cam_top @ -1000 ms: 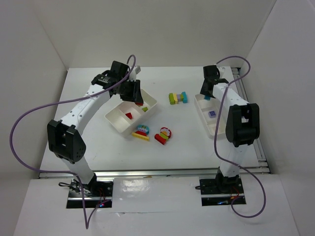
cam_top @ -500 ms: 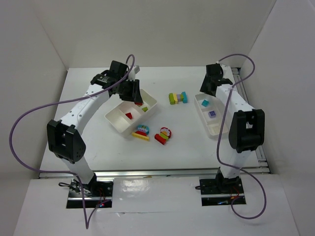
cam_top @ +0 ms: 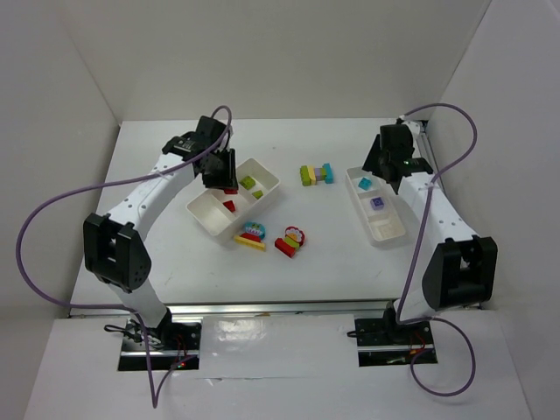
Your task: Sort the legos into containers by color
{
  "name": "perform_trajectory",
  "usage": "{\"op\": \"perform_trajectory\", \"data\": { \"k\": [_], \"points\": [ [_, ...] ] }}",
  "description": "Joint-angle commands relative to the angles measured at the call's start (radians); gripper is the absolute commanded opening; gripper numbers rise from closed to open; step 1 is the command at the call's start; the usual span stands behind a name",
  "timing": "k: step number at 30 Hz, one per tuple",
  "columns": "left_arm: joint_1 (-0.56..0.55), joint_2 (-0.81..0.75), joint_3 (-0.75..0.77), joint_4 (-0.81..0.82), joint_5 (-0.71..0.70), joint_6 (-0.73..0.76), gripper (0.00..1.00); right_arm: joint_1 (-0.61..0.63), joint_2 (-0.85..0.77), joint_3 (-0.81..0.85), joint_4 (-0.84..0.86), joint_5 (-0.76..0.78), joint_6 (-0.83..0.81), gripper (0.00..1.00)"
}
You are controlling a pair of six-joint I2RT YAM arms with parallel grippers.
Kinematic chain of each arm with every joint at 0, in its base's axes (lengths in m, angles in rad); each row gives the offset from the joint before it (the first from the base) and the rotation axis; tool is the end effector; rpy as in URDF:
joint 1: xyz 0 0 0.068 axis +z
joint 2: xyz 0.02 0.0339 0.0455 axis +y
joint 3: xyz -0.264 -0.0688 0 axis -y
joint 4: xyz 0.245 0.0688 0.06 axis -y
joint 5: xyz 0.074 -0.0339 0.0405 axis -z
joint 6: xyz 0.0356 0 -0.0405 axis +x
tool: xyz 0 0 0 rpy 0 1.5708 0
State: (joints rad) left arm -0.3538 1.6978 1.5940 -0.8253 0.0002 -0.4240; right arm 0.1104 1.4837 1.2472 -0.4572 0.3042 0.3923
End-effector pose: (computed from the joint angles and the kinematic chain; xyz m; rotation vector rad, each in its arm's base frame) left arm 0.3461 -0.1278 0.3219 -0.0887 2.5278 -0.3190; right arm 0.3314 0.0260 0.3084 0.4703 2.1776 -0.0707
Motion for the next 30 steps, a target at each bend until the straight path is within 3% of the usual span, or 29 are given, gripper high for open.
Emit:
{"op": "perform_trajectory", "data": {
  "k": [1, 11, 19, 22, 23, 24, 27, 30],
  "points": [
    [0.013, -0.044, -0.028, -0.023, -0.124, -0.094, 0.0, -0.005, -0.051, -0.028, 0.003, 0.021, 0.01, 0.64],
    [0.024, -0.053, -0.124, 0.041, -0.143, -0.11, 0.0, -0.005, -0.042, -0.028, -0.018, 0.012, 0.01, 0.66],
    [0.024, 0.031, -0.091, 0.129, -0.101, -0.13, 0.0, 0.005, -0.013, -0.017, -0.018, 0.001, 0.01, 0.66],
    [0.024, 0.063, -0.066, 0.129, -0.114, -0.13, 0.35, 0.005, -0.013, -0.008, -0.028, 0.024, 0.01, 0.66],
    [0.024, 0.075, -0.051, 0.12, -0.114, -0.13, 0.5, 0.005, -0.013, -0.008, -0.028, 0.024, 0.01, 0.66],
    [0.024, 0.095, -0.042, 0.12, -0.114, -0.13, 0.73, 0.005, -0.013, -0.008, -0.028, 0.024, 0.01, 0.66],
    [0.024, 0.095, -0.028, 0.106, -0.114, -0.13, 0.98, 0.005, -0.022, -0.008, -0.037, 0.024, 0.01, 0.67],
    [0.024, 0.082, -0.019, 0.106, -0.114, -0.117, 1.0, 0.005, -0.032, -0.017, -0.037, 0.004, 0.0, 0.67]
  ]
}}
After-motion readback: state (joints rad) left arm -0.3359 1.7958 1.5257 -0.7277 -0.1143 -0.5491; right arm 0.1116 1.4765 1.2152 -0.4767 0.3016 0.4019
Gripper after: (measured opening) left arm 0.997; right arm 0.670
